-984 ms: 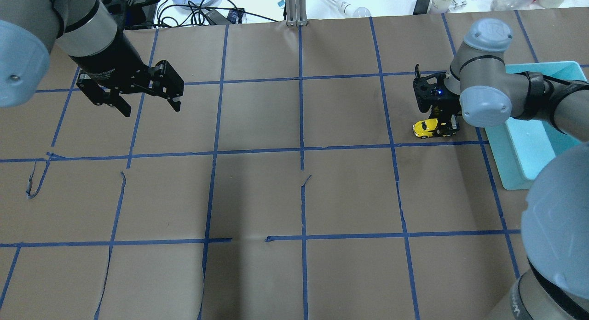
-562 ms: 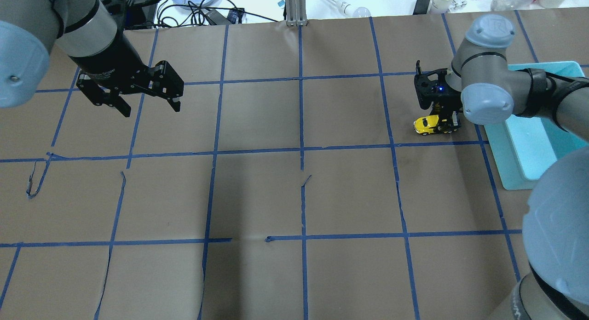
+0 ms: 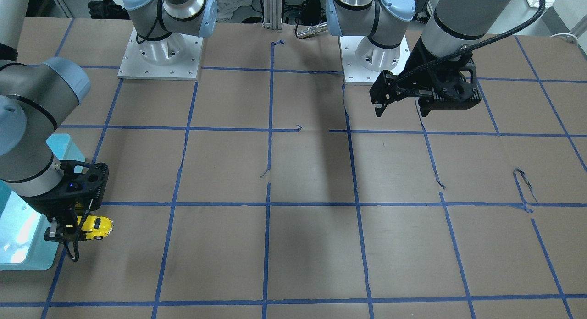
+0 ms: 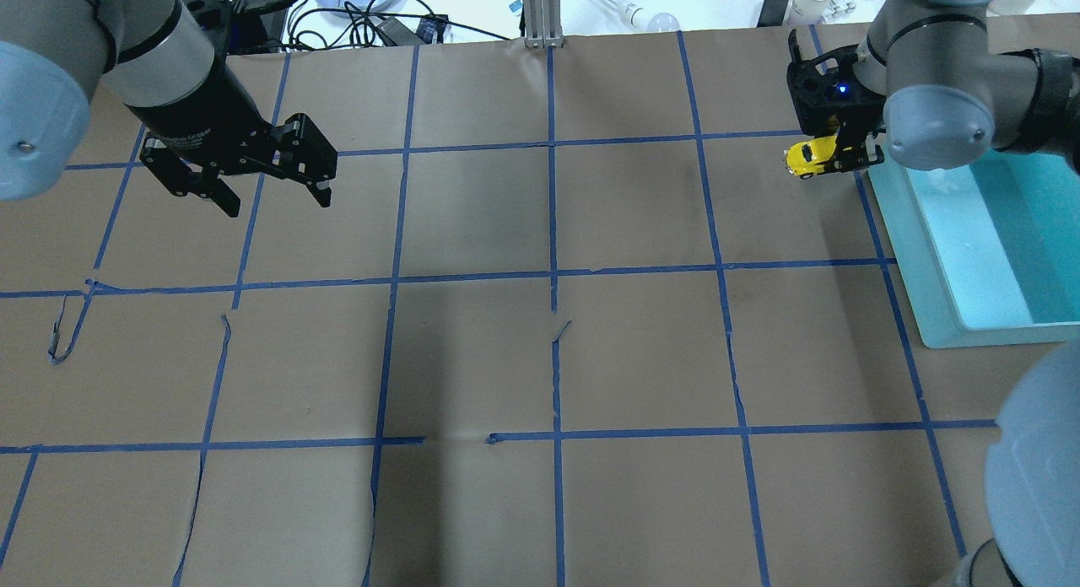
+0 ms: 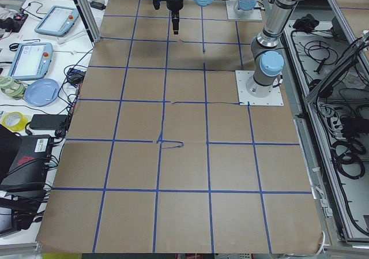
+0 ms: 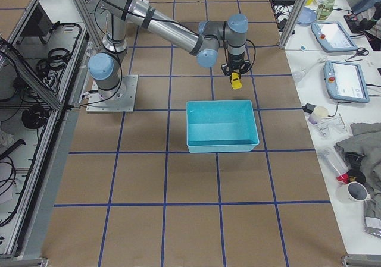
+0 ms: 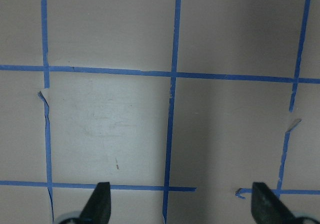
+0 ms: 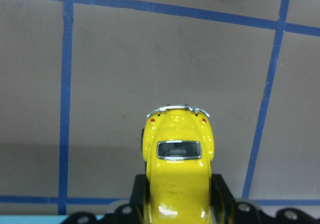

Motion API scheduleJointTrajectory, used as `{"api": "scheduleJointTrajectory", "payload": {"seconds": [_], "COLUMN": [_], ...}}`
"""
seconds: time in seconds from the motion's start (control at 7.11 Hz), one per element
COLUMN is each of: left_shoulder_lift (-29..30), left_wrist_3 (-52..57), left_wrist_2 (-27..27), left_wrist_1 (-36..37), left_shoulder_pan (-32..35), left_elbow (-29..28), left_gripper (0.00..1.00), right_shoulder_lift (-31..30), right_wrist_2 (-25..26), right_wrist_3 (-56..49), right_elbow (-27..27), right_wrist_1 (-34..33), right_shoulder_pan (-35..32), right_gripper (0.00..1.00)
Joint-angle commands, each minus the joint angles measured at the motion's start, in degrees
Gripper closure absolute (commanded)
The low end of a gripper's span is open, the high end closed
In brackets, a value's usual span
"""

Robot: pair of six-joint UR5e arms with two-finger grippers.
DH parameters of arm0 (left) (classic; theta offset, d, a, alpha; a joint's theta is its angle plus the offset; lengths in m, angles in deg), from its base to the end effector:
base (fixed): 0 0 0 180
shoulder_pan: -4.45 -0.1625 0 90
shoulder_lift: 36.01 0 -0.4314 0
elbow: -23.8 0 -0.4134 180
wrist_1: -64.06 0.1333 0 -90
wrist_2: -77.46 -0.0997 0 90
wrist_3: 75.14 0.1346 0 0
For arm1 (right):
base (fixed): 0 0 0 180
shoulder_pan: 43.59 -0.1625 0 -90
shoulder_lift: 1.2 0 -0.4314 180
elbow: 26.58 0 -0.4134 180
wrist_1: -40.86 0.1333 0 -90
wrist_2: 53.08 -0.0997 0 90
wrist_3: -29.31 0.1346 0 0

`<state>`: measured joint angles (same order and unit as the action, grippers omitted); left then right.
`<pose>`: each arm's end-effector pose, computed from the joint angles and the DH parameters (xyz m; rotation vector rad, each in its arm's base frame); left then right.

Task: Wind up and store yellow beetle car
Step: 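Carry the car with the right gripper over the blue bin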

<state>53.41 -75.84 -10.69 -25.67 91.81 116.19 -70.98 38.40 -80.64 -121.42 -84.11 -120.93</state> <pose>-0.1142 -0.5107 0.4437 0.0913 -3.1072 -0.0409 -0.0147 -0.6577 0.2768 2.2318 -1.9689 0.0902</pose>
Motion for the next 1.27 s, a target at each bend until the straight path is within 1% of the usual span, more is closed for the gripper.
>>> {"api": "scheduleJointTrajectory", "payload": {"seconds": [0.0,0.14,0.42,0.56,0.84,0.98,1.12], "left_shoulder_lift": [0.1,-0.2,-0.7,-1.9,-2.1,-2.0,-2.1], "left_wrist_3": [0.0,0.0,-0.1,0.0,0.0,0.0,0.0], "left_wrist_2": [0.1,0.3,0.3,0.4,0.4,0.5,0.3], "left_wrist_1": [0.1,0.3,0.4,0.2,-0.1,0.1,-1.5], "left_shoulder_pan": [-0.2,-0.2,-0.2,-0.2,-0.1,-0.1,-0.1], "left_elbow": [0.4,1.0,0.3,0.5,1.2,1.3,1.9], "left_gripper": [0.0,0.0,0.0,0.0,0.0,0.0,0.0], "right_shoulder_lift": [-2.2,-2.5,-1.8,-1.5,0.9,2.3,3.9], "right_wrist_2": [-0.6,-0.5,-3.4,-3.3,-2.4,-2.3,-2.0], "right_wrist_3": [-6.5,-12.8,-23.1,-26.2,-28.6,-28.7,-28.4], "right_elbow": [0.6,0.5,0.1,-0.4,-2.7,-2.9,-2.9], "right_wrist_1": [4.0,4.4,4.3,4.2,3.9,3.8,3.5], "right_shoulder_pan": [6.4,10.0,17.6,20.0,21.4,22.6,22.7], "right_gripper": [0.85,0.85,0.85,0.84,0.84,0.84,0.82]}}
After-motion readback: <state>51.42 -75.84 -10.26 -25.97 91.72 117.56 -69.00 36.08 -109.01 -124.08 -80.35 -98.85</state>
